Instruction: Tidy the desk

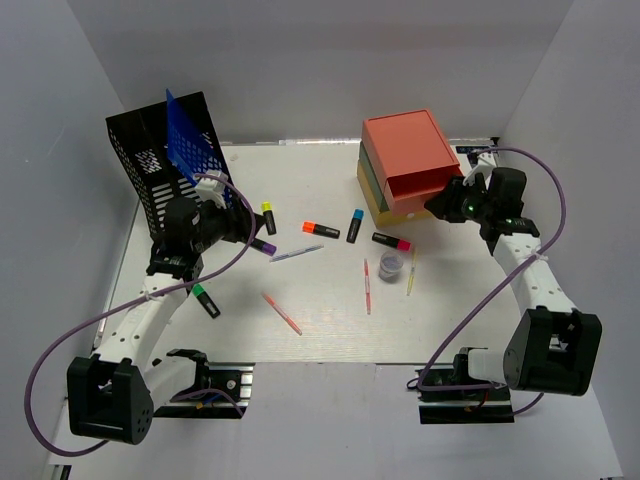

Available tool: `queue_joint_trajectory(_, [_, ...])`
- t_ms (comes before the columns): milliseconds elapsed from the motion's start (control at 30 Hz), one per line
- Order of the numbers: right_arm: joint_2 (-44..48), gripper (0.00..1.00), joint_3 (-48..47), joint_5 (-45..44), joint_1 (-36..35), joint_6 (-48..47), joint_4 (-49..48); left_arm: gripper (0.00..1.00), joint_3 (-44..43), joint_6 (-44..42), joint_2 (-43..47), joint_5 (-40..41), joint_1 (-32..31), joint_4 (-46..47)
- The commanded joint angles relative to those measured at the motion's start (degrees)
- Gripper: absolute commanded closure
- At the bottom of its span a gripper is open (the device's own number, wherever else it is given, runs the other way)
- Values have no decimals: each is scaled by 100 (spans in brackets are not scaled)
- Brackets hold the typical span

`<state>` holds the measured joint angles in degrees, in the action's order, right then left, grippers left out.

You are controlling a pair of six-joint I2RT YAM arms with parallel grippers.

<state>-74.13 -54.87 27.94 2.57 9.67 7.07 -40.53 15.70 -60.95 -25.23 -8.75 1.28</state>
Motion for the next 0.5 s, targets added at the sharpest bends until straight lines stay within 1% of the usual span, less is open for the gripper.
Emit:
queue_joint_trajectory(0, [249,67,82,-8,24,-106,-13,32,-16,-15,189,-8,-12,30])
queue_joint_trajectory(133, [425,64,292,-35,68,-132,-21,32,-25,-24,162,-34,-12,21])
queue_joint_trajectory(233, [478,57,345,0,103,-176,5,32,-25,-24,171,-26,-12,13])
queue_joint_trajectory(267, [496,50,372,9,112,-185,-4,32,-25,-32,171,-34,-12,13])
queue_joint_trajectory(300, [487,46,381,35,121,-194,-4,32,-25,-32,171,-26,-12,13])
queue_joint_trajectory(333, [496,39,381,53,121,-202,-13,31,-25,-41,171,-17,-12,21])
queue_joint_trajectory(400, [496,34,372,88,130,-220,-13,31,-25,-41,162,-34,-12,13])
queue_joint_trajectory(467, [496,31,346,106,139,-255,-13,31,-25,-50,171,-25,-12,13])
